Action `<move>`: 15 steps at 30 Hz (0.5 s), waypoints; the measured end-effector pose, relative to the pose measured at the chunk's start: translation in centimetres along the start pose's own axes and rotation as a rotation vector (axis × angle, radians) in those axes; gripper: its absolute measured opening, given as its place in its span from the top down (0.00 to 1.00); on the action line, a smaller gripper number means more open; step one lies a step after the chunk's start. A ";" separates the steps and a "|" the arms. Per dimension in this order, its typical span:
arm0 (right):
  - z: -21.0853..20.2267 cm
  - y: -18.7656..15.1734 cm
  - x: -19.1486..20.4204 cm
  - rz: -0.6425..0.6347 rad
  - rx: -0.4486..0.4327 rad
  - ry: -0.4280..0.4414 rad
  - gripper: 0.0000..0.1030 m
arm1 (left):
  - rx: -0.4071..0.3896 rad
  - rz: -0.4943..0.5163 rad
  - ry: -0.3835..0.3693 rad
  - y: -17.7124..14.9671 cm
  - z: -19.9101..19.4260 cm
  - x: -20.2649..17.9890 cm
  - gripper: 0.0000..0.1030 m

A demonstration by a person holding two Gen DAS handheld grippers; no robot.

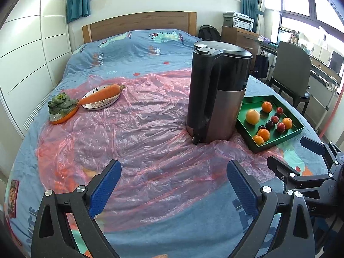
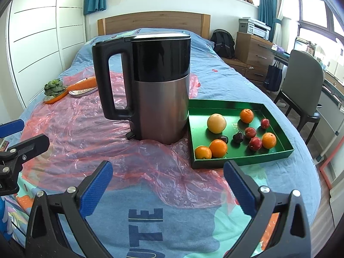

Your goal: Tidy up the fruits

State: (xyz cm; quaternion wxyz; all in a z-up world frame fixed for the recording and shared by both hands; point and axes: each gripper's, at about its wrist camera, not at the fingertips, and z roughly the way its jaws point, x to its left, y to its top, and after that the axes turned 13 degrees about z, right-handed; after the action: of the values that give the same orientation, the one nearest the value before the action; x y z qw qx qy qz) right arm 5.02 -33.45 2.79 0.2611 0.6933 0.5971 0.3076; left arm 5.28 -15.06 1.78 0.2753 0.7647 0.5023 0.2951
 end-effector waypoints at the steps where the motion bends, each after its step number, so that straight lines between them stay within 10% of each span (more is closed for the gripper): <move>1: 0.1 0.0 0.0 0.000 0.000 0.002 0.00 | 0.000 0.000 0.001 0.0 0.0 0.0 0.06; 15: 0.5 0.1 -0.2 0.008 -0.004 0.005 0.00 | 0.009 -0.001 -0.018 -0.2 0.6 0.1 0.06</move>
State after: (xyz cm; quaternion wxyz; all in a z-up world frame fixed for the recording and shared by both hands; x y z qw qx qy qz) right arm 5.48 -33.63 2.52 0.2598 0.6944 0.5943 0.3116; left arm 5.65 -14.94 1.27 0.2762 0.7685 0.5014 0.2858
